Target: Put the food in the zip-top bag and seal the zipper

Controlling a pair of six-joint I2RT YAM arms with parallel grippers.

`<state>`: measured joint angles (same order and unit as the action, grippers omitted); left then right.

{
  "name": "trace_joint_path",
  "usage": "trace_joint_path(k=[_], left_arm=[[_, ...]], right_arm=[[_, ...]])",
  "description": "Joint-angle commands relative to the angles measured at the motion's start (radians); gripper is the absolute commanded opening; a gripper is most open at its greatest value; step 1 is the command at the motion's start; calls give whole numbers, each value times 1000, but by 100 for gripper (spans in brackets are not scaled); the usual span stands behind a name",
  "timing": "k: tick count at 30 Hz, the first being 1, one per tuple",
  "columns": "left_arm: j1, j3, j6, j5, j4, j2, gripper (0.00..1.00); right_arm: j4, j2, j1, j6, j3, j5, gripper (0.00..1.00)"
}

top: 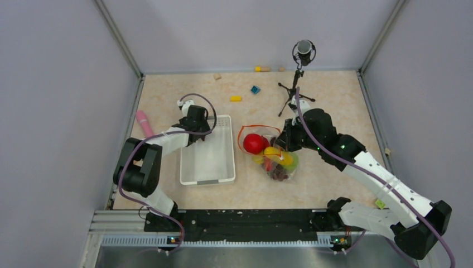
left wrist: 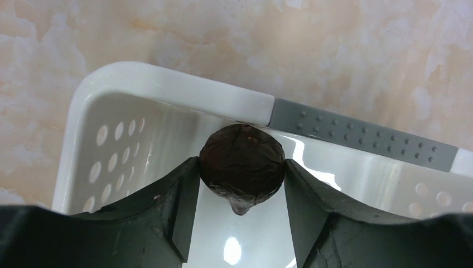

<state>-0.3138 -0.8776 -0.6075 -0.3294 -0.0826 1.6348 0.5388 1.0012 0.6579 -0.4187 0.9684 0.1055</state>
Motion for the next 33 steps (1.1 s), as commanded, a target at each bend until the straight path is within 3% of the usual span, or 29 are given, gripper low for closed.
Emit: trace_joint_path(k=[1, 8, 15, 20, 25, 29, 31, 33], left_arm=[[7, -21, -3, 25, -23, 8, 58], [5, -32, 13, 77, -47, -20, 30], [3, 25, 21, 170, -54, -201, 0], [-5, 89, 43, 299, -17, -401, 0], [-40, 165, 113, 684, 182, -592, 0], [-109, 175, 202, 975, 265, -653, 0], [-196, 174, 275, 1006, 284, -678, 0], [-314, 157, 363, 936, 275, -689, 0]], right_arm=[[-42, -16, -12, 16, 1, -13, 0], [-42, -17, -12, 14, 2, -12, 0], [-43, -20, -12, 12, 1, -9, 0], [-43, -24, -12, 11, 1, -1, 0], [-43, -30, -12, 7, 0, 7, 0], [-43, -38, -12, 6, 5, 17, 0], [-43, -42, -13, 4, 8, 25, 0], [-43, -45, -13, 2, 12, 36, 0]])
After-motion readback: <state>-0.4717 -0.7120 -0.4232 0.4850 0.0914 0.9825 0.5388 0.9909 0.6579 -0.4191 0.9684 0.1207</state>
